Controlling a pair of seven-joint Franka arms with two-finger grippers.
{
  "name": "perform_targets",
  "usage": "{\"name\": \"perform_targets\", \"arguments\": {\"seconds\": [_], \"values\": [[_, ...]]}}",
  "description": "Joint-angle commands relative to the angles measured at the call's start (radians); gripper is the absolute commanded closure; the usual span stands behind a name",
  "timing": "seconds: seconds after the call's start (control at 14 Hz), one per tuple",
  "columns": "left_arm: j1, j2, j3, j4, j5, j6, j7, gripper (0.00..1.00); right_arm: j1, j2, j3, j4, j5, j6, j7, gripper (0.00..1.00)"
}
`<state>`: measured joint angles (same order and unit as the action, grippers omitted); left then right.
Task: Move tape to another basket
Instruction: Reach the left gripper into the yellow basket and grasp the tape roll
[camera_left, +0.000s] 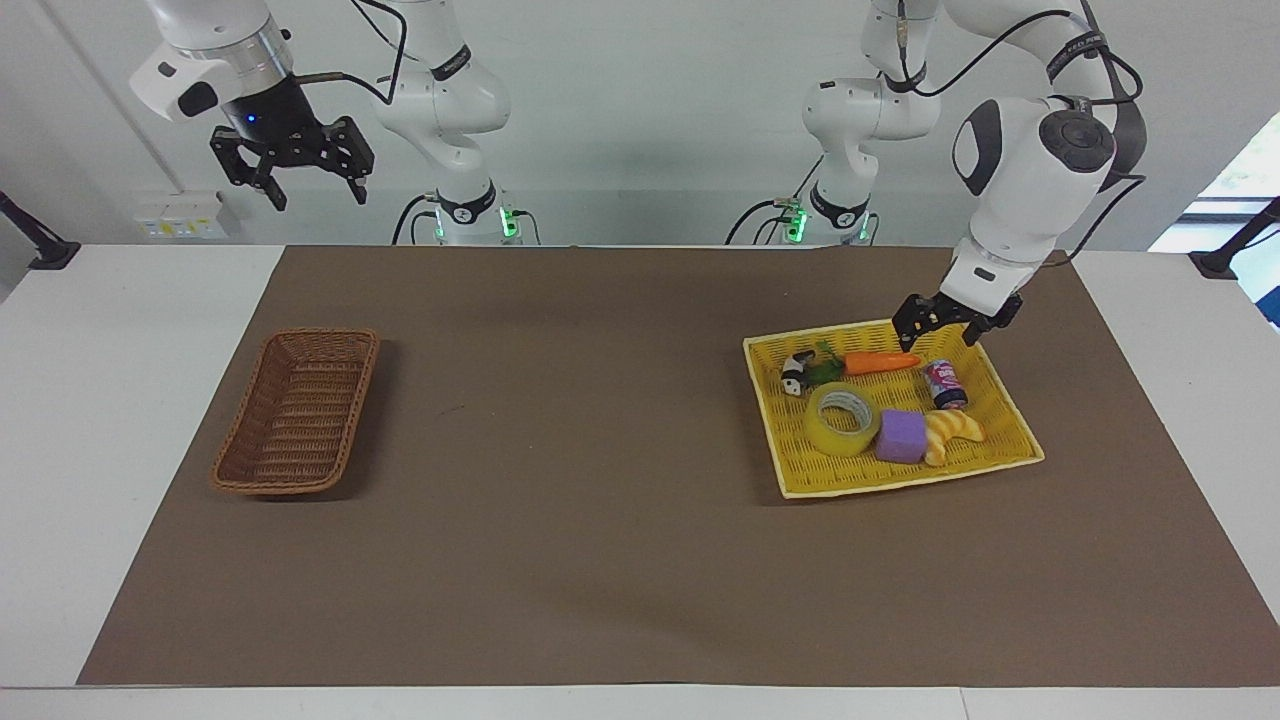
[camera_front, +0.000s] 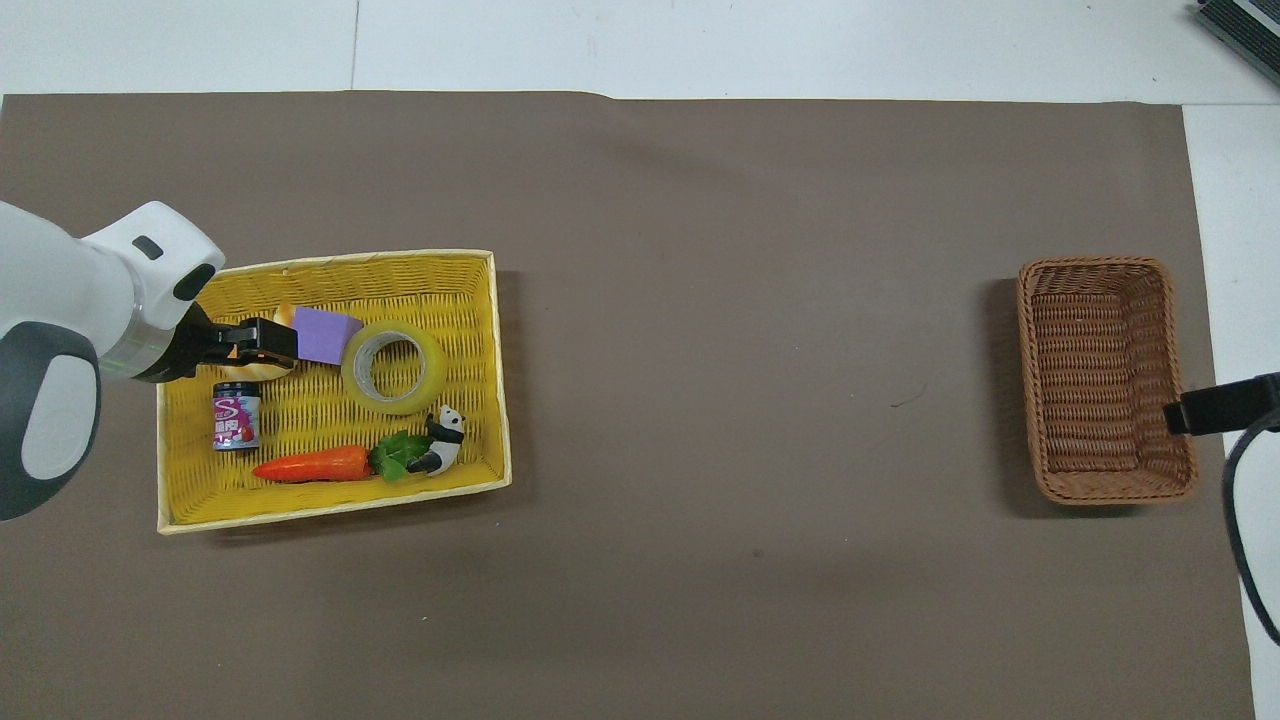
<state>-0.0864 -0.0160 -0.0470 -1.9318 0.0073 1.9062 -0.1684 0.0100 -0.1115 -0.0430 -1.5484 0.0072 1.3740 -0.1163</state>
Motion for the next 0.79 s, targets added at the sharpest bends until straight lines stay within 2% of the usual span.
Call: {"name": "perform_targets", "arguments": {"seconds": [0.0, 0.22, 0.43, 0.72], "values": [[-0.015, 0.014, 0.009, -0.019, 0.006, 0.039, -0.017, 0.00, -0.007, -0.025, 0.005, -0.035, 0.004, 0.058, 0.062, 0.00], [-0.019, 0.057, 0.009, -0.035, 0.005, 0.066, -0.042, 0.00, -0.004, -0.042, 0.005, -0.068, 0.004, 0.074, 0.064, 0.00], [-0.064, 0.083, 0.009, -0.114, 0.005, 0.206, -0.114, 0.00, -0.010, -0.039, 0.005, -0.076, 0.005, 0.106, 0.060, 0.00], [-0.104, 0.154, 0.009, -0.122, 0.005, 0.287, -0.227, 0.00, -0.007, -0.037, 0.005, -0.081, 0.008, 0.114, 0.057, 0.00]]}}
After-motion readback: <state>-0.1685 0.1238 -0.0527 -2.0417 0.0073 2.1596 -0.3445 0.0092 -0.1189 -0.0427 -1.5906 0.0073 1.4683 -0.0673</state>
